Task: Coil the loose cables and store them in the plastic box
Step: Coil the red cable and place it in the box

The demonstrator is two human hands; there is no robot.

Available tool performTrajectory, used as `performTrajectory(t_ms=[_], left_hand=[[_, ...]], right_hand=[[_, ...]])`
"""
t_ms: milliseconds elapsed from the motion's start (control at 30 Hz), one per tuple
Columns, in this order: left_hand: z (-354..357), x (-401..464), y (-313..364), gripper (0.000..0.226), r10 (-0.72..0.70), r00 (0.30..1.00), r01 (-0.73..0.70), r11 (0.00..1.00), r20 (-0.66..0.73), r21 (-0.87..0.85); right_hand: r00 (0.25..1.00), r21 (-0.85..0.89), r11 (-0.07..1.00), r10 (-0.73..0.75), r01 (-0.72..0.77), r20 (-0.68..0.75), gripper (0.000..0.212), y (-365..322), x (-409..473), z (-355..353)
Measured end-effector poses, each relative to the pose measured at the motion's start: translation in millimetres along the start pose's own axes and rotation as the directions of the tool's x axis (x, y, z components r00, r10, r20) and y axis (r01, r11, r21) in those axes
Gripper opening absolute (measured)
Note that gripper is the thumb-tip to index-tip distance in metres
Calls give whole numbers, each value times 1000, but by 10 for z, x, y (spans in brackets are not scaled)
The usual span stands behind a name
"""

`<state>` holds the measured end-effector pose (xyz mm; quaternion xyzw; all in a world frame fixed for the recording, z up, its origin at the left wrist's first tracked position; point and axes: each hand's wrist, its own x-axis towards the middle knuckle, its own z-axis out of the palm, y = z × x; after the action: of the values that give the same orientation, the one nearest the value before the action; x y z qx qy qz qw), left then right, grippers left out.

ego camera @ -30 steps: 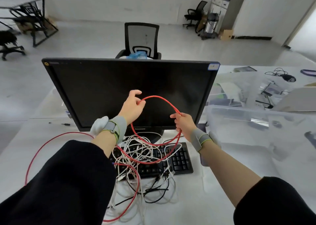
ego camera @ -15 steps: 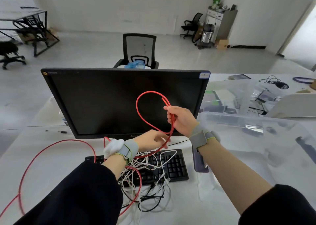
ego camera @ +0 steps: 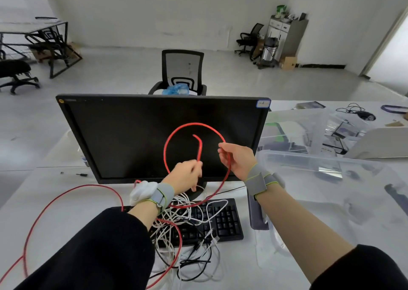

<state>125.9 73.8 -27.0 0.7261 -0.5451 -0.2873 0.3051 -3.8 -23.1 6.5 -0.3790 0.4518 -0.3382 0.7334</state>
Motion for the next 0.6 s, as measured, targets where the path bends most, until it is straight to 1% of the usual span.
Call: performTrajectory(t_ms=[33, 67, 100, 167, 200, 233, 267, 300, 333, 367, 400, 433, 500, 567, 600], left_hand=[[-51, 7, -7, 24, -29, 999, 25, 995, -43, -97], [-95, 30, -2, 22, -69, 995, 50, 970, -73, -239], [-140, 61, 11, 23, -129, 988, 83, 914, -90, -398], [-260, 89, 72, 27, -242, 968, 137, 725, -64, -675], [-309, 102, 87, 23, -265, 964, 149, 625, -29, -766], [-355, 107, 94, 17, -267, 963, 166, 551, 16, -818], [-390, 103, 89, 22, -254, 966, 186, 523, 57, -832], [-411, 93, 72, 34, -241, 967, 204, 536, 83, -820], [-424, 79, 61, 40, -238, 967, 211, 558, 90, -803], [-434, 76, 54, 42, -252, 964, 220, 565, 87, -795], [-439, 80, 49, 40, -274, 958, 229, 547, 86, -805], [-445, 88, 47, 37, -302, 949, 244, 506, 95, -828], [-460, 122, 81, 29, -338, 930, 281, 390, 147, -877], [-446, 152, 144, 25, -356, 917, 292, 287, 181, -912], [-441, 167, 184, 25, -361, 916, 274, 237, 178, -932]], right_hand=[[1000, -9, 1000, 1, -1, -5, 7, 0, -7, -21], [1000, -16, 1000, 4, -4, 6, 9, 7, -16, -33], [1000, -16, 1000, 11, -11, 29, 13, 18, -29, -40], [995, 29, 999, 36, -39, 94, 23, 47, -66, -16], [990, 69, 996, 45, -55, 135, 28, 61, -89, 12], [984, 108, 992, 53, -72, 172, 33, 78, -102, 36], [978, 130, 988, 59, -86, 201, 36, 95, -110, 60], [974, 125, 988, 59, -89, 220, 38, 105, -120, 67], [969, 104, 991, 52, -79, 242, 37, 109, -128, 61], [961, 81, 995, 38, -63, 274, 35, 103, -141, 46], [948, 64, 997, 23, -45, 318, 33, 87, -156, 32], [928, 47, 998, 9, -29, 372, 30, 63, -179, 17], [877, -18, 1000, 6, 3, 480, 25, 14, -227, 8], [814, -122, 992, 47, 30, 578, 24, -8, -282, 24], [778, -181, 983, 80, 44, 624, 24, -3, -303, 38]])
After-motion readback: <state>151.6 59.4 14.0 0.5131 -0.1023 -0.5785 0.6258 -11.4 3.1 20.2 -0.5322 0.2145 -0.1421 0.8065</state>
